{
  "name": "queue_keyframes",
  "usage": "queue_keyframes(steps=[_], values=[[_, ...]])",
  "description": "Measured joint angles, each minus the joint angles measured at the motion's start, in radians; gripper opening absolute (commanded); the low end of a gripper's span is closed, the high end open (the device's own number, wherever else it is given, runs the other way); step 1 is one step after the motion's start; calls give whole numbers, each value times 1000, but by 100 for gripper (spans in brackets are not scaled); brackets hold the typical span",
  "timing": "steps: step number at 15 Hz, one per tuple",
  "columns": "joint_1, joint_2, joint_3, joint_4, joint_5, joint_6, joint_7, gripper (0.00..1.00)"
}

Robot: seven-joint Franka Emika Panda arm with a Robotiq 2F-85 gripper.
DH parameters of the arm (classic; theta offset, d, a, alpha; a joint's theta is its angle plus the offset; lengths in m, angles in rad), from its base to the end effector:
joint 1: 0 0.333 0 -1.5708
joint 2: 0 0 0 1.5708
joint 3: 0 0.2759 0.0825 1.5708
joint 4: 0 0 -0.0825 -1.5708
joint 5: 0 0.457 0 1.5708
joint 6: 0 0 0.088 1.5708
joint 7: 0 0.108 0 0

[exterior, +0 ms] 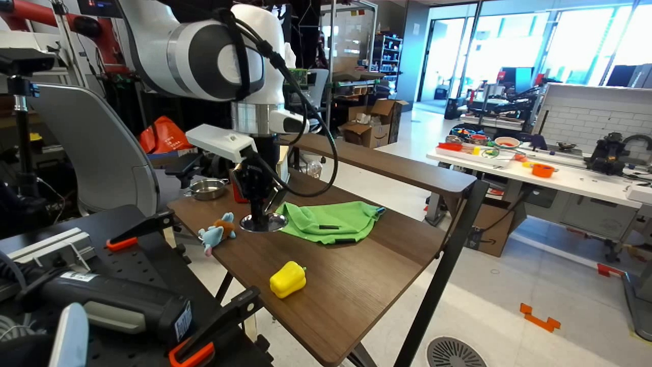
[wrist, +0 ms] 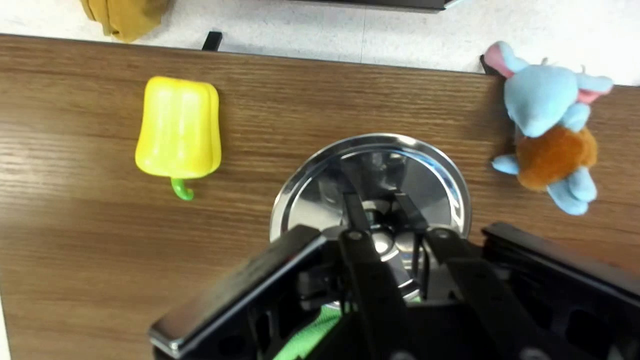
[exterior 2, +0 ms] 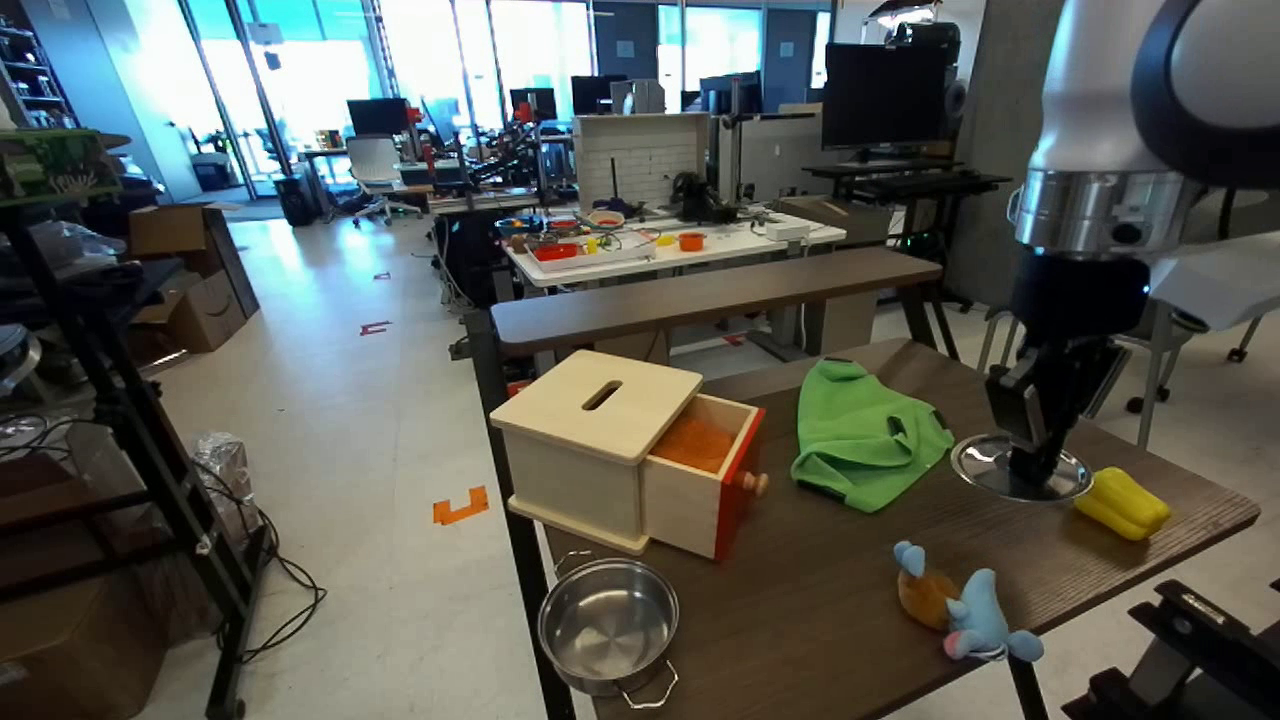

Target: Remove the lid from the pot.

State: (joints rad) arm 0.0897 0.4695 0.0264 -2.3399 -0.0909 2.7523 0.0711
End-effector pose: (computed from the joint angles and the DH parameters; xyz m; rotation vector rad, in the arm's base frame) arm 0.5029 0.0646 0.0238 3.1089 0.1986 -0.0846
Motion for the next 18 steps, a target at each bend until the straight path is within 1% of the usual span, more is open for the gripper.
queue_keyframes(steps=[7, 8, 9, 10, 11, 13, 16, 17, 18], values=[[-7, 154, -6, 54, 0, 64, 0, 5], [-7, 171, -6, 66, 0, 68, 0, 44], [-7, 187, -4, 78, 0, 73, 0, 47], [-7, 200, -2, 88, 1, 76, 0, 52], [-7, 209, 0, 97, 1, 77, 0, 60], [-7, 218, 5, 108, 1, 77, 0, 73], [-7, 213, 11, 112, 1, 81, 0, 96], [-5, 205, 13, 109, 1, 96, 0, 99], [-4, 188, 17, 99, 1, 120, 0, 100]])
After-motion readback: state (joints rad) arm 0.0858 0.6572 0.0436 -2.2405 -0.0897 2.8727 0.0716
